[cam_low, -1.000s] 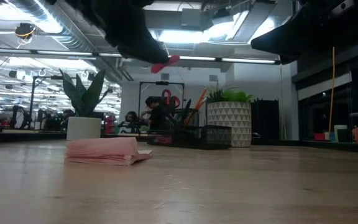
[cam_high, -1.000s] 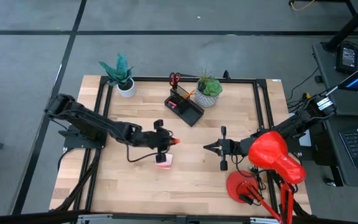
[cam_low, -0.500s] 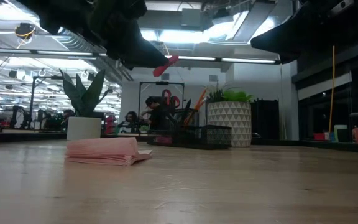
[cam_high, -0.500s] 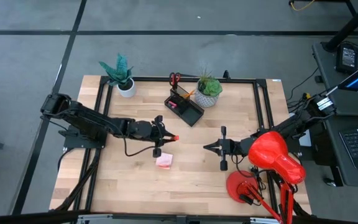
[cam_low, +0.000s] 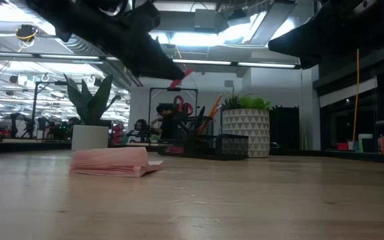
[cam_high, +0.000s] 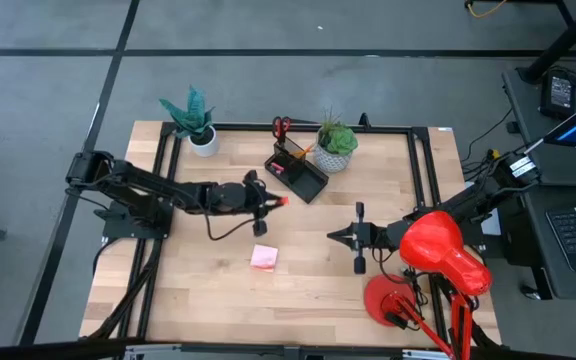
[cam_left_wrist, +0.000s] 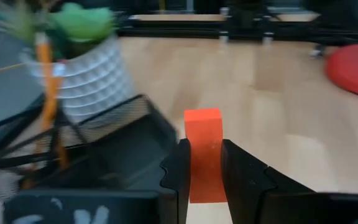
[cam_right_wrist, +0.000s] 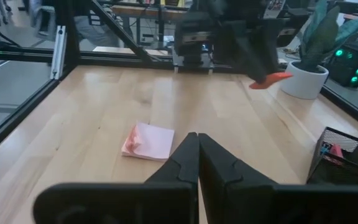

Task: Pick and place office supplies into organizer
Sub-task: Put the orange eraser into the black desk organizer

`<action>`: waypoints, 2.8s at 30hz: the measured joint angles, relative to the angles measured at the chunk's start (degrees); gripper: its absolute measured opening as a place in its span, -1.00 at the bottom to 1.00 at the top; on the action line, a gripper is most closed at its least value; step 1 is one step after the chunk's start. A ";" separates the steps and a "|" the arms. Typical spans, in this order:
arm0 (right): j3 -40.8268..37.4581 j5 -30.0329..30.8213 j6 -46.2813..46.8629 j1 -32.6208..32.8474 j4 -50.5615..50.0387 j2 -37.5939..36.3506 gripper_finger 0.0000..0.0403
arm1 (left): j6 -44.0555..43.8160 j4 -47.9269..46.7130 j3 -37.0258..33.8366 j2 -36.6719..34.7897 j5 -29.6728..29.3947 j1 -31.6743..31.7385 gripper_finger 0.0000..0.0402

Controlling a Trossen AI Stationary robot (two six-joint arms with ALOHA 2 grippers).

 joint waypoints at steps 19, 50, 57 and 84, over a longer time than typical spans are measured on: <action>0.00 0.71 -3.02 -9.71 -0.04 0.00 -0.96 | -0.53 0.94 -0.04 0.33 -1.05 14.95 -0.64; 0.00 0.58 -5.87 -14.74 0.81 0.02 -0.96 | 1.84 15.29 -0.02 17.92 5.39 21.90 -0.64; 0.00 0.58 -5.84 -14.74 0.81 0.02 -0.96 | 3.01 19.85 0.02 22.16 5.40 22.66 -0.64; 0.00 0.58 -5.34 -14.74 0.81 0.02 -0.96 | 0.94 19.67 0.02 22.38 5.14 25.33 -0.40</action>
